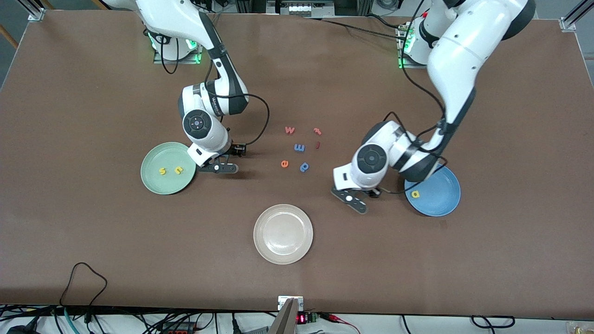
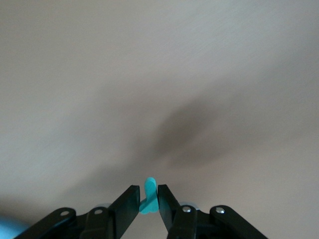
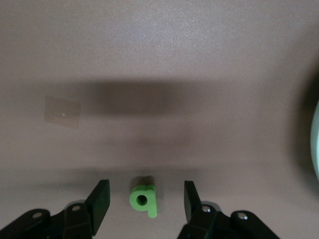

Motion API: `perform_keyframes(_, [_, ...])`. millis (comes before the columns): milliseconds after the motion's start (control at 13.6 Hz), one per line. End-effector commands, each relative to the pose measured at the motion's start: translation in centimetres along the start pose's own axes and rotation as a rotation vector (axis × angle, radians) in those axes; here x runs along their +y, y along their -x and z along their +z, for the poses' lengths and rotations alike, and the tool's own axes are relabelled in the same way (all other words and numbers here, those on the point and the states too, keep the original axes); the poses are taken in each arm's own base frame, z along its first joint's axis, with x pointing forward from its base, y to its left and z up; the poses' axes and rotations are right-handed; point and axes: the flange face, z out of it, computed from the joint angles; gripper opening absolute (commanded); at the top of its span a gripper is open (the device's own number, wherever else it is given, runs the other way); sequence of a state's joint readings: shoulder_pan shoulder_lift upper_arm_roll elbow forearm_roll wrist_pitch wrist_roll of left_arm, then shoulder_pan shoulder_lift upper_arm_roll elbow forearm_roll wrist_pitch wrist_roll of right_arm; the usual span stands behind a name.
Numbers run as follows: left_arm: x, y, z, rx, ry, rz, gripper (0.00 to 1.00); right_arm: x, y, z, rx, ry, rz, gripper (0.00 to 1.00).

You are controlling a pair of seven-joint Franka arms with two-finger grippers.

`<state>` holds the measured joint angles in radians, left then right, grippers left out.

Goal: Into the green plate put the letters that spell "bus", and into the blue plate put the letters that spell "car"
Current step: 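Drop the q on the green plate while the left gripper drops l on blue plate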

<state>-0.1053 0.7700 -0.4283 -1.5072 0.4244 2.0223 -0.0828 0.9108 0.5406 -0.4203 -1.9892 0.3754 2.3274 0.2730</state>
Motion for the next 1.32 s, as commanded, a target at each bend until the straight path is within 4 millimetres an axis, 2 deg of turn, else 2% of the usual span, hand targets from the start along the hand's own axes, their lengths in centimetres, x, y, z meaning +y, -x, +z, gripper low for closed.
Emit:
perform_keyframes(0, [-5.8, 3.2, -1.5, -0.099, -0.030, -0.004, 0.03, -0.3, 0.0, 0.2, 0.010, -0.005, 0.038, 0.68])
perform_keyframes(73, [-9.7, 4.4, -1.2, -0.106, -0.013, -0.009, 0.03, -0.9, 0.3, 0.5, 0.013, -0.001, 0.037, 0.66])
perform_keyframes(147, [-12.8, 5.4, -0.6, -0.109, 0.004, 0.019, 0.06, -1.2, 0.6, 0.9, 0.010, 0.006, 0.039, 0.63])
perform_keyframes(220, [-15.2, 6.3, 0.0, -0.111, 0.018, 0.036, 0.07, -1.3, 0.7, 0.9, 0.010, 0.007, 0.039, 0.63])
perform_keyframes(294, [-16.5, 7.1, 0.9, -0.120, 0.030, 0.031, 0.09, -1.3, 0.8, 1.1, 0.007, 0.009, 0.038, 0.63])
perform_keyframes(367, [-17.6, 7.9, 1.9, -0.125, 0.041, 0.015, 0.30, -1.4, 0.9, 1.2, 0.003, 0.013, 0.033, 0.62])
perform_keyframes(441, [-17.6, 8.1, 2.2, -0.123, 0.044, 0.013, 0.92, -1.5, 1.1, 1.3, 0.001, 0.015, 0.031, 0.60])
perform_keyframes(514, [-17.8, 8.2, 1.9, -0.124, 0.043, 0.015, 1.00, -1.6, 1.1, 1.3, -0.001, 0.015, 0.031, 0.60])
perform_keyframes(661, [-17.0, 7.8, 0.4, -0.109, 0.035, 0.025, 1.00, -1.5, 1.2, 1.8, -0.003, 0.022, 0.030, 0.57])
perform_keyframes(734, [-16.2, 7.7, -1.5, -0.107, 0.043, 0.031, 1.00, -1.5, 1.2, 2.1, -0.004, 0.025, 0.031, 0.57])
perform_keyframes(955, [-14.6, 8.0, -10.8, -0.103, 0.017, 0.027, 1.00, -1.3, 1.2, 2.5, -0.012, 0.031, 0.034, 0.55])
perform_keyframes(1175, [-14.7, 10.1, -20.2, -0.054, 0.084, -0.094, 1.00, -1.4, 1.3, 2.5, -0.012, 0.030, 0.035, 0.50])
perform_keyframes(1248, [-14.9, 11.0, -22.5, -0.056, 0.085, -0.139, 1.00, -1.5, 1.3, 2.5, -0.012, 0.030, 0.035, 0.46])
